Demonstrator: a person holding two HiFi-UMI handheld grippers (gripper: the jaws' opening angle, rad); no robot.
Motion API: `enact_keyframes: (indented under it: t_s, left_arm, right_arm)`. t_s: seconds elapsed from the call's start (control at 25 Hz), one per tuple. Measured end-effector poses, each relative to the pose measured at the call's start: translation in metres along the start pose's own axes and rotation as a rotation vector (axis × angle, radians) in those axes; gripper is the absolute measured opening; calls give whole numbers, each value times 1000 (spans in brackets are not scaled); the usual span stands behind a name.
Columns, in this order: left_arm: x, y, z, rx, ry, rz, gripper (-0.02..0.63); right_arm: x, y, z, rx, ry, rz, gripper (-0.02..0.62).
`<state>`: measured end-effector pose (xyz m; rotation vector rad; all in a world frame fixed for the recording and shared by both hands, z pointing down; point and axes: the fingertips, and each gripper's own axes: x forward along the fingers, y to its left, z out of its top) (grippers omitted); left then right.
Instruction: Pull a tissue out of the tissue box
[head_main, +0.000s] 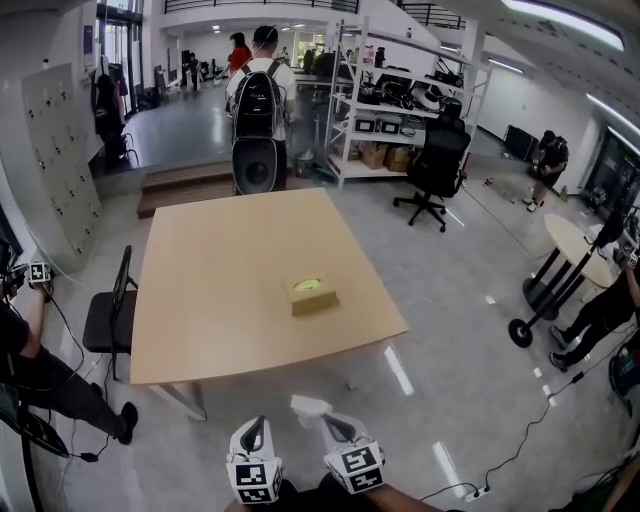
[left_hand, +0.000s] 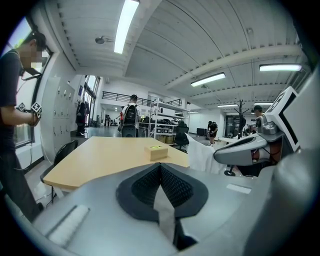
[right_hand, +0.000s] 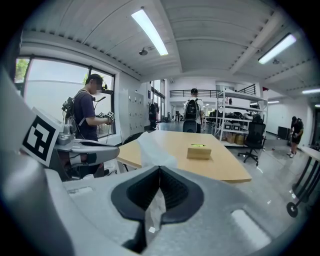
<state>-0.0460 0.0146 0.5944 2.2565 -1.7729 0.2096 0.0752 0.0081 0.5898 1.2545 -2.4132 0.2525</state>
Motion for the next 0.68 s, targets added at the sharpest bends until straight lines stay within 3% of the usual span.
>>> enact_keyframes:
  t_s: [0.68]
  left_arm:
    - [-10, 6, -5, -6, -1, -10, 18]
  right_arm:
    - [-2, 15, 2, -10, 10, -5, -5]
